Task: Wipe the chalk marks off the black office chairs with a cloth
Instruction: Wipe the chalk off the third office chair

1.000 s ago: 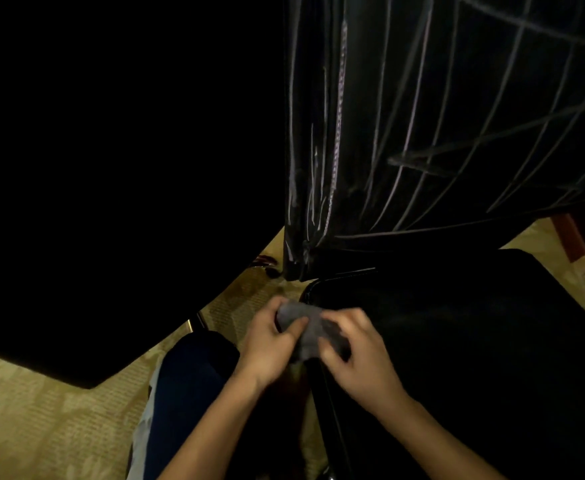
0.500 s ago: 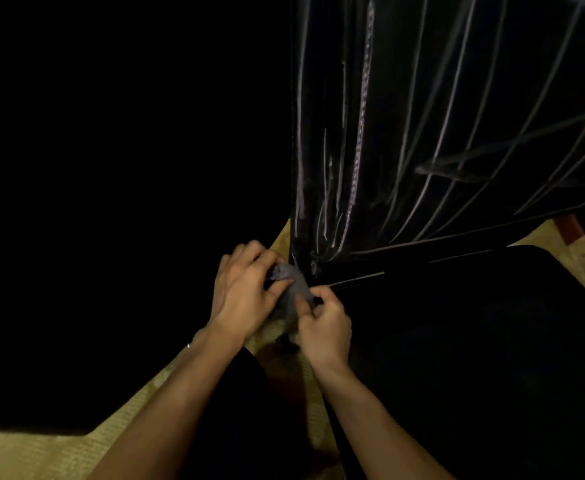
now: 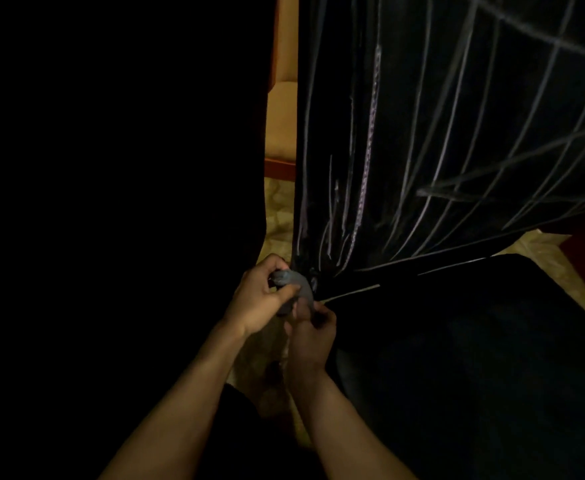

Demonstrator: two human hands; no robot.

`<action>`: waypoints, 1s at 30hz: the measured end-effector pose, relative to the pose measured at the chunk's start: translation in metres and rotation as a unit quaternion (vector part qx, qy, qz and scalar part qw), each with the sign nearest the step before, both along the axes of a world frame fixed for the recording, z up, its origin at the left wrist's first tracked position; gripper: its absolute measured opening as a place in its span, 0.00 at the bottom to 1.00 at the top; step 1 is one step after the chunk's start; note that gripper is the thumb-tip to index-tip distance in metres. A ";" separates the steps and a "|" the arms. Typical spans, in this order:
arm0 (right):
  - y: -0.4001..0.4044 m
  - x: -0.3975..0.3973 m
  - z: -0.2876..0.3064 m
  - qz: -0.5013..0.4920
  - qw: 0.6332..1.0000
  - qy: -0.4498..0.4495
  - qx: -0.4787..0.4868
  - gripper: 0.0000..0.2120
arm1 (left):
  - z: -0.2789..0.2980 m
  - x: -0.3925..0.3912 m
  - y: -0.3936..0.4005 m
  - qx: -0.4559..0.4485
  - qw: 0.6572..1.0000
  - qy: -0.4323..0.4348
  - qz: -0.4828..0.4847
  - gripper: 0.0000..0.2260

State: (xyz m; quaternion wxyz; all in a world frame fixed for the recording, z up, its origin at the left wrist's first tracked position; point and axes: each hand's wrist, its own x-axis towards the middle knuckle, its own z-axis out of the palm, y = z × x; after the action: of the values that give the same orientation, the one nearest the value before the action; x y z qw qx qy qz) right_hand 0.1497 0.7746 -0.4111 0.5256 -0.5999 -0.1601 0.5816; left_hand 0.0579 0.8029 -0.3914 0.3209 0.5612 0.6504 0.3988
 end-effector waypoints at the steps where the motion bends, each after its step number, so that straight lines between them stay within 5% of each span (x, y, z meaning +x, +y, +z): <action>1: -0.001 0.001 -0.003 0.007 1.000 -0.004 0.002 0.07 | -0.001 0.000 -0.001 0.004 1.000 0.000 0.007 0.11; 10: -0.050 0.014 0.014 0.030 0.999 0.028 -0.013 0.06 | 0.006 0.009 -0.071 0.053 0.997 -0.010 0.051 0.13; 17: -0.107 0.018 0.028 0.031 0.989 0.125 -0.078 0.09 | 0.014 0.014 -0.145 0.057 0.993 0.071 0.079 0.10; 26: -0.168 0.046 0.030 0.075 0.981 0.172 -0.049 0.13 | 0.026 0.033 -0.214 0.068 0.982 0.139 0.106 0.09; 30: -0.178 0.049 0.021 0.103 0.984 0.125 -0.073 0.09 | 0.022 0.045 -0.226 0.007 0.985 0.132 0.114 0.09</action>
State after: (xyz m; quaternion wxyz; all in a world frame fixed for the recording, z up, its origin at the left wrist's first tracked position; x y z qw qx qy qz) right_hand 0.1992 0.5970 -0.3896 0.4335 -0.5394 -0.1109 0.7133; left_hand 0.1030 0.5766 -0.3691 0.1814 0.5333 0.7438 0.3597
